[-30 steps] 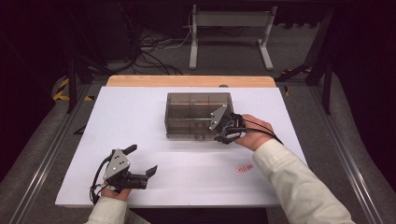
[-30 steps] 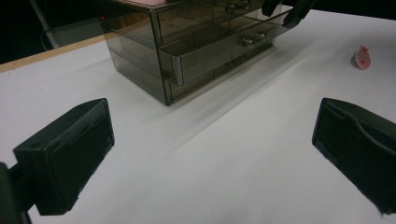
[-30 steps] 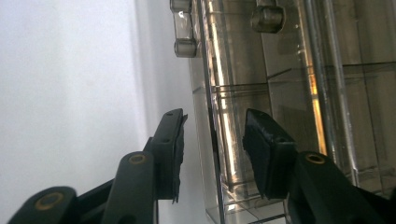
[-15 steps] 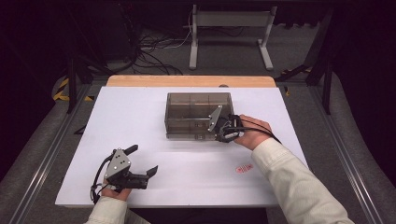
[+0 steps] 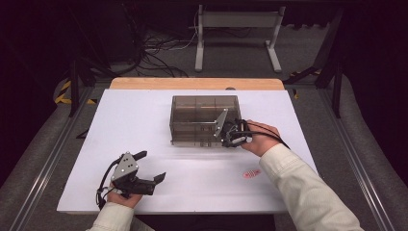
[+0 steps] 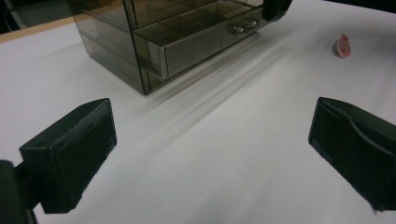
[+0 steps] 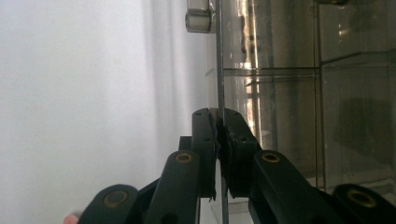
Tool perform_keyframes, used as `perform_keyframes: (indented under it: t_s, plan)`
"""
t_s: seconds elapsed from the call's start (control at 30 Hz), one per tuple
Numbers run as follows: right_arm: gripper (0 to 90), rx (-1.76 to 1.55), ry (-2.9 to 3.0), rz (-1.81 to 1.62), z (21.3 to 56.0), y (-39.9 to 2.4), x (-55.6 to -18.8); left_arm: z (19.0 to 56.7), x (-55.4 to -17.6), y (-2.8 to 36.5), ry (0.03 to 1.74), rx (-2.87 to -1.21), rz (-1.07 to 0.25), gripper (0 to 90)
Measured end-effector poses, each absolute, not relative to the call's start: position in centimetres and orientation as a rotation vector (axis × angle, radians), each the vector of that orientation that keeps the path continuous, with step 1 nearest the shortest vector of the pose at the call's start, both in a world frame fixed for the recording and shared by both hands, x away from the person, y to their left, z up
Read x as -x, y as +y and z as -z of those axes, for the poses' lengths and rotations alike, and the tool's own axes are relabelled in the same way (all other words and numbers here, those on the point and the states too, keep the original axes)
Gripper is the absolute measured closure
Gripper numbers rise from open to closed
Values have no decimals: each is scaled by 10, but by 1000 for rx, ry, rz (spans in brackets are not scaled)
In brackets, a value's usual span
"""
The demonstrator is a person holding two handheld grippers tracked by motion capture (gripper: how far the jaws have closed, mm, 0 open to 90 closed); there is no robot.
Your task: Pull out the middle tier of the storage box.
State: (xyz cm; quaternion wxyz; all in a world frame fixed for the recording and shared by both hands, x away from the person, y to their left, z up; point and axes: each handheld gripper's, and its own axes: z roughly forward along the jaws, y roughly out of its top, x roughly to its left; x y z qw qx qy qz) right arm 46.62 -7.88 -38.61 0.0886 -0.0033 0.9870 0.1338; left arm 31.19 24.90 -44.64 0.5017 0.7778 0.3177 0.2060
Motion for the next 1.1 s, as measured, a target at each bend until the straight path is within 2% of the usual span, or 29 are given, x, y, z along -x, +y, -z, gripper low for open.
perform_keyframes:
  t_s: [0.07,0.2,0.33,0.5,0.53,0.87,1.1]
  plan:
    - [848,13,2938,-398,384,-79,-464,446,-313,249,738,-1898,-498,95]
    - [850,7,2947,-403,382,-79,-457,447,-314,247,708,-1953,-473,327]
    - [855,4,2957,-420,384,-80,-450,446,-315,243,734,-1985,-413,517]
    - [849,20,2948,-426,382,-83,-441,449,-322,233,761,-2057,-386,871]
    - [850,23,2949,-430,383,-84,-440,450,-324,230,770,-2067,-376,897]
    - [859,17,2961,-465,384,-86,-434,461,-338,213,850,-2107,-356,899]
    - [862,30,2959,-476,386,-87,-429,464,-341,209,881,-2124,-405,899]
